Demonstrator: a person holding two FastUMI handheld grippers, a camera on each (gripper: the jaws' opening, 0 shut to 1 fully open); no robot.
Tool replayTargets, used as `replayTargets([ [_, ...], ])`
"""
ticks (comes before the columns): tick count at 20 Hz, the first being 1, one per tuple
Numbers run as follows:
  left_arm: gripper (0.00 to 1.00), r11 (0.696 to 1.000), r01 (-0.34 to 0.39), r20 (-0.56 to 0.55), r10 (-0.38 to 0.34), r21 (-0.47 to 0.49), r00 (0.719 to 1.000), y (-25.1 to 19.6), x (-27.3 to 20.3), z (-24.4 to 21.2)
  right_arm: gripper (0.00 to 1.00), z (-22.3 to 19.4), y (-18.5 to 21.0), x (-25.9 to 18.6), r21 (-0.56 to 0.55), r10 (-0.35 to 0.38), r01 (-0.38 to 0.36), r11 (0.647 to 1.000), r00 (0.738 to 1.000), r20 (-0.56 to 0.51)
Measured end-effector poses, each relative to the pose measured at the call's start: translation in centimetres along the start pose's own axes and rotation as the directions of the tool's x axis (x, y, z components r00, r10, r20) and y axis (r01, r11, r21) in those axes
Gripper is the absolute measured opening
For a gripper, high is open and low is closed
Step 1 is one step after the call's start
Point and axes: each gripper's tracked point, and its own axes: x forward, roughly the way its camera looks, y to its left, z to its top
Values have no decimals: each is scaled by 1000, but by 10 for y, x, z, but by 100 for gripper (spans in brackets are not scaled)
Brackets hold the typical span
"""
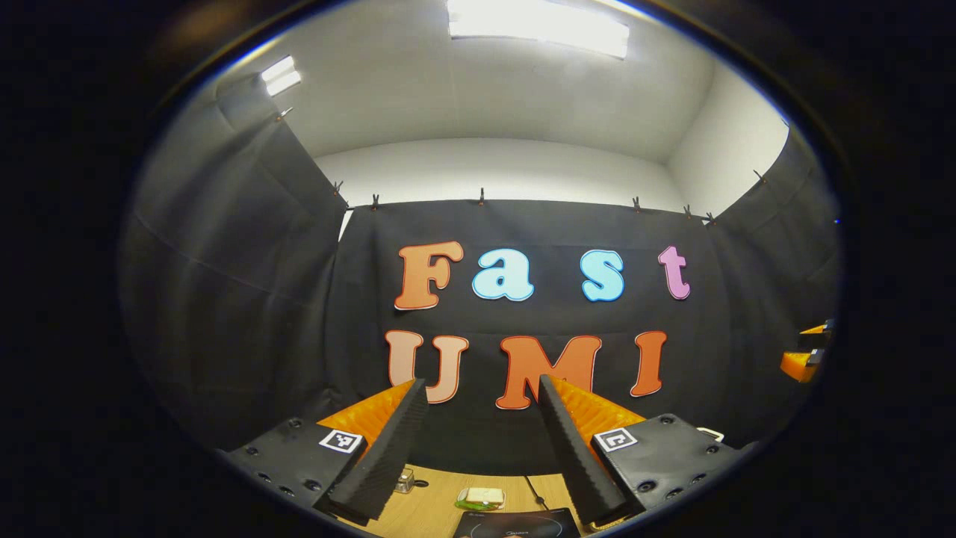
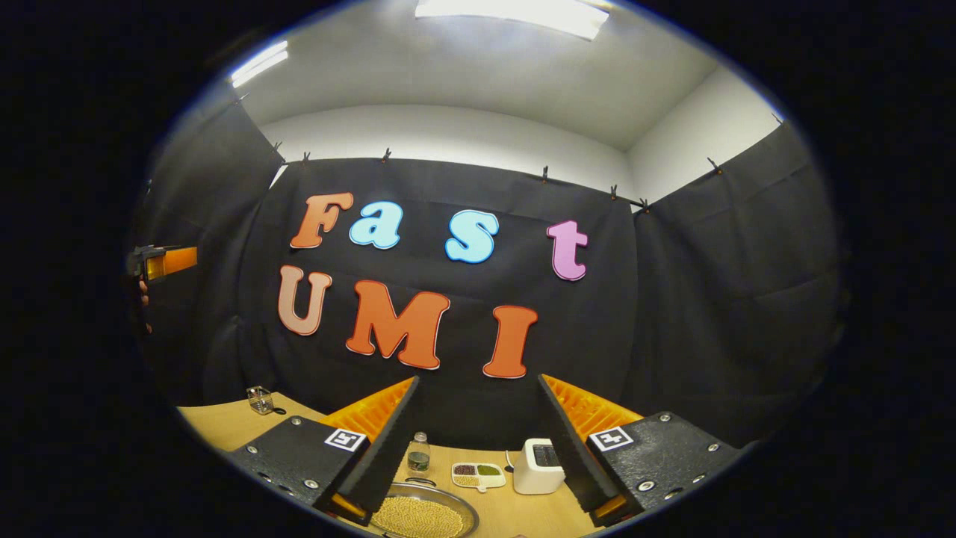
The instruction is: First push the handle of the pot to place it horizontally, then grasp the pot with both hands and set it on the induction cooktop.
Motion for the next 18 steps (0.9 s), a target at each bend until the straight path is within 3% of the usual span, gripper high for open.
replayTargets([
  [7,97,999,-21,-15,21,32,1000,1,1,-13,91,-65,23,-3,30,61,-57,998,990,-131],
  [11,97,998,-41,-21,42,49,999,3,3,-24,87,-104,45,-6,44,128,-121,992,968,-218],
  [13,97,997,-55,-19,57,62,998,6,6,-30,87,-131,59,-8,56,166,-156,986,945,-282],
  [15,96,997,-45,-36,47,56,998,2,5,-37,83,-166,71,-17,61,208,-200,978,906,-368],
  [18,97,997,-48,-49,51,60,998,4,6,-45,65,-207,86,-26,100,255,-236,967,838,-482],
])
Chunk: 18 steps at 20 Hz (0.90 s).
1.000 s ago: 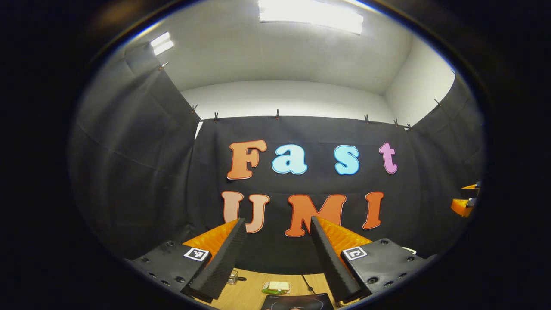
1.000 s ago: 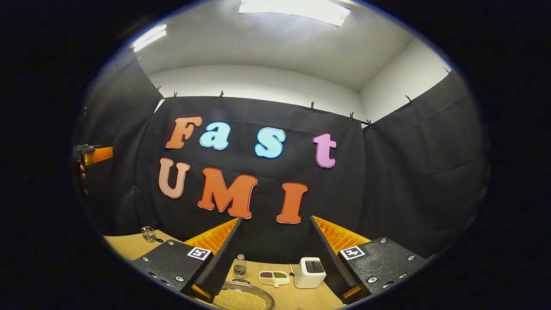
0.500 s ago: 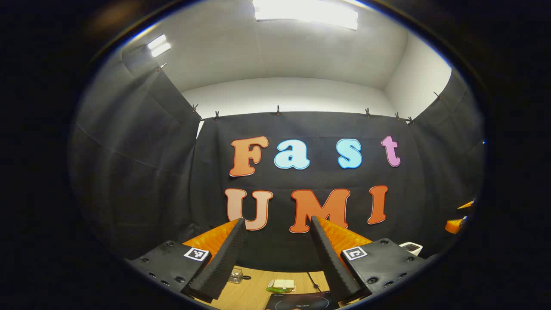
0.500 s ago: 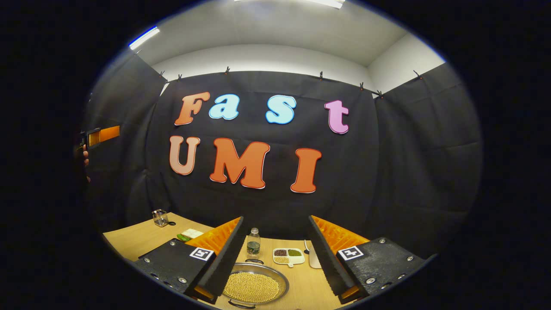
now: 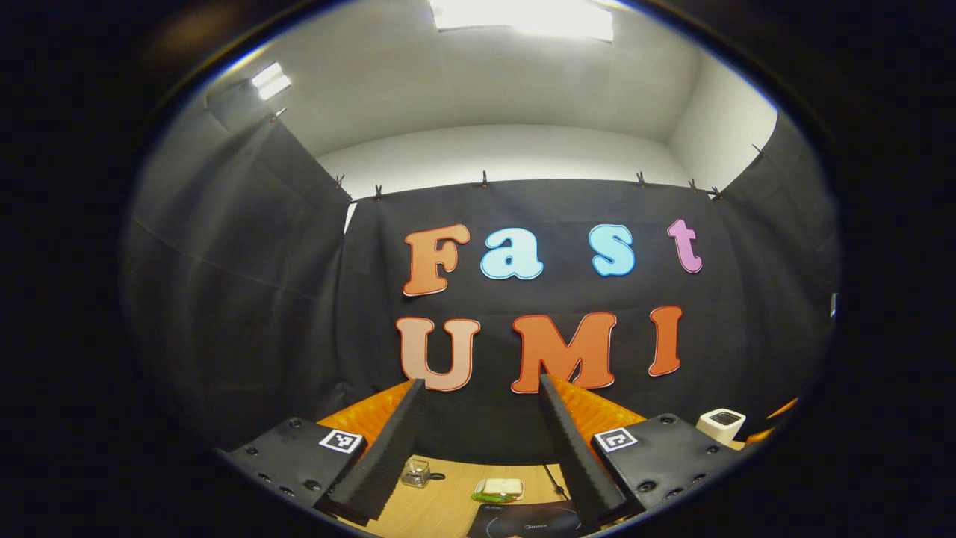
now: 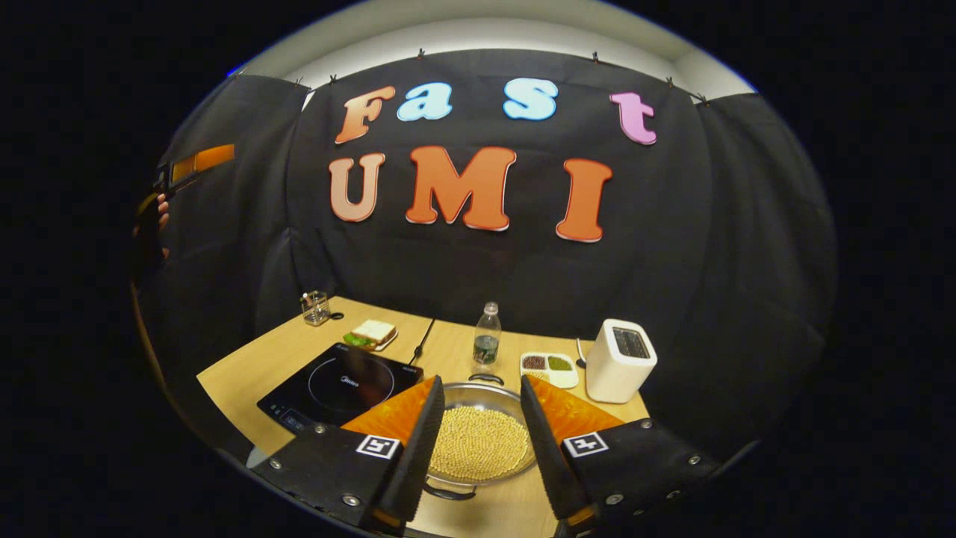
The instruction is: First push the handle of the pot to place it horizontally, then grasp the pot with both hands and set it on the induction cooktop.
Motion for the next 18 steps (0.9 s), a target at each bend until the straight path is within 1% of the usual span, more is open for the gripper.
replayTargets([
  [1,97,1000,-6,-2,6,4,1000,2,0,-2,61,-12,4,4,15,20,-20,1000,999,-37],
  [2,96,1000,-9,-4,9,5,1000,3,2,-5,51,-24,11,9,36,48,-46,998,996,-75],
  [3,96,1000,-13,-6,13,5,1000,5,2,-6,47,-41,20,13,52,86,-81,995,988,-126],
  [4,97,1000,-16,-11,16,5,1000,5,3,-10,42,-62,31,16,65,126,-116,991,975,-185],
  [5,96,1000,-19,-16,19,5,1000,6,4,-14,41,-85,41,18,84,167,-151,985,956,-241],
  [6,96,1000,-22,-21,22,4,1000,8,6,-16,33,-100,48,19,105,198,-175,979,939,-283],
  [7,97,1000,-23,-28,23,4,999,9,7,-20,27,-110,52,18,122,219,-190,974,921,-321],
  [8,97,1000,-25,-35,25,2,999,11,7,-24,19,-119,56,18,135,234,-198,971,907,-351],
  [9,97,1000,-27,-43,27,2,999,13,8,-26,17,-127,59,18,144,244,-204,968,894,-376],
  [12,97,999,-36,-58,37,7,998,18,10,-34,6,-151,76,25,171,283,-230,958,855,-435],
  [13,97,999,-41,-60,42,8,997,21,10,-35,4,-162,83,25,178,303,-247,952,833,-463],
  [14,97,999,-39,-62,40,8,997,22,11,-37,0,-171,88,24,193,327,-265,945,808,-490],
  [15,97,1000,-31,-67,31,5,997,21,11,-39,0,-177,90,26,206,338,-269,941,792,-508],
  [18,97,999,-37,-70,38,15,997,25,13,-42,0,-197,92,37,216,341,-265,940,762,-550],
])
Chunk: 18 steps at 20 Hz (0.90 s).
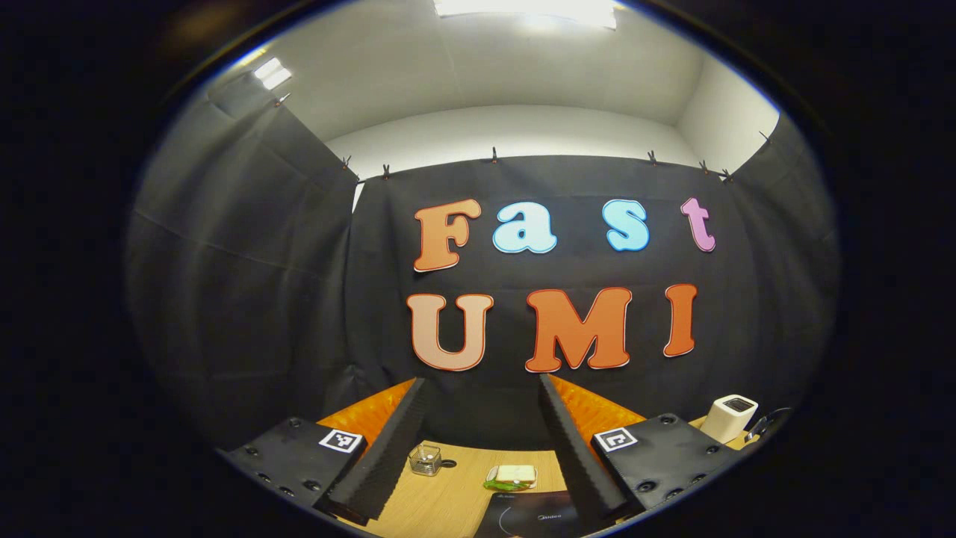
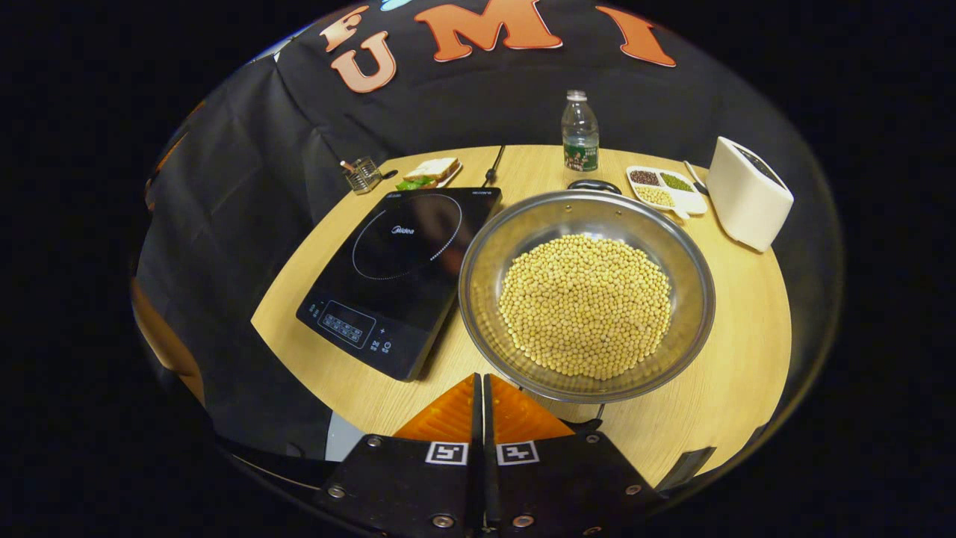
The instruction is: First push the handle of the pot to place it horizontally, then grasp the pot with both hands and set it on the induction cooktop.
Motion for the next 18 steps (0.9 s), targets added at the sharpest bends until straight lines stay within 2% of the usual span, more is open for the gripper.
replayTargets([
  [2,97,1000,-21,2,21,18,1000,5,0,-2,0,-6,3,7,12,23,-22,1000,999,-33],
  [8,97,999,-37,0,37,35,999,5,1,-4,0,-15,-2,27,23,23,-21,1000,996,-84],
  [14,97,999,-30,4,30,45,1000,-1,-1,-8,0,-14,-6,28,75,57,-50,996,995,-83],
  [18,97,998,-32,-8,33,54,999,1,2,-15,0,-18,-20,25,96,40,-32,995,996,-84],
])
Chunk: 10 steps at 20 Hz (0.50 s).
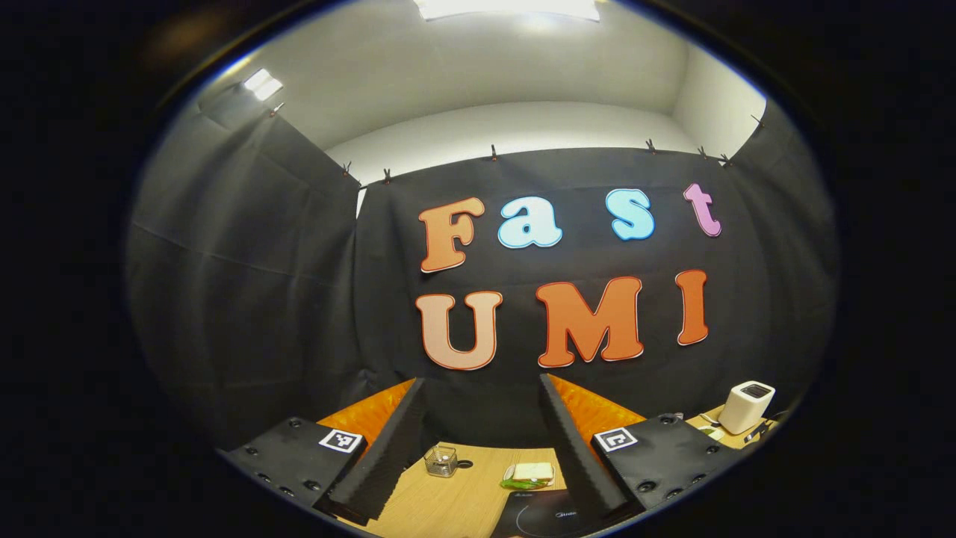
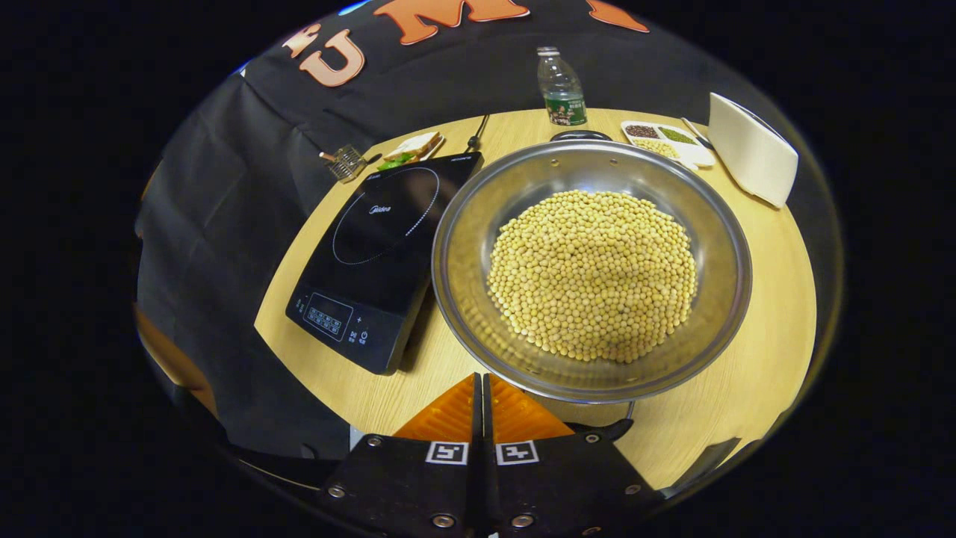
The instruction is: First push the handle of the pot to place it horizontally, then grasp the pot with both hands and set it on the induction cooktop.
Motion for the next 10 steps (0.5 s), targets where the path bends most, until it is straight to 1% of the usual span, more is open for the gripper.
replayTargets([
  [3,97,1000,18,-10,-18,2,1000,-4,-1,-7,0,-8,-15,-8,12,-16,16,1000,1000,-11],
  [6,97,999,29,-30,-28,18,999,-5,-1,-18,0,-16,-43,-16,29,-67,68,997,997,-28],
  [8,97,999,30,-37,-30,12,999,-7,2,-21,0,-17,-58,-19,40,-103,105,994,994,-32],
  [10,97,999,34,-44,-34,1,998,-8,3,-24,0,-18,-66,-22,51,-112,114,992,993,-34],
])
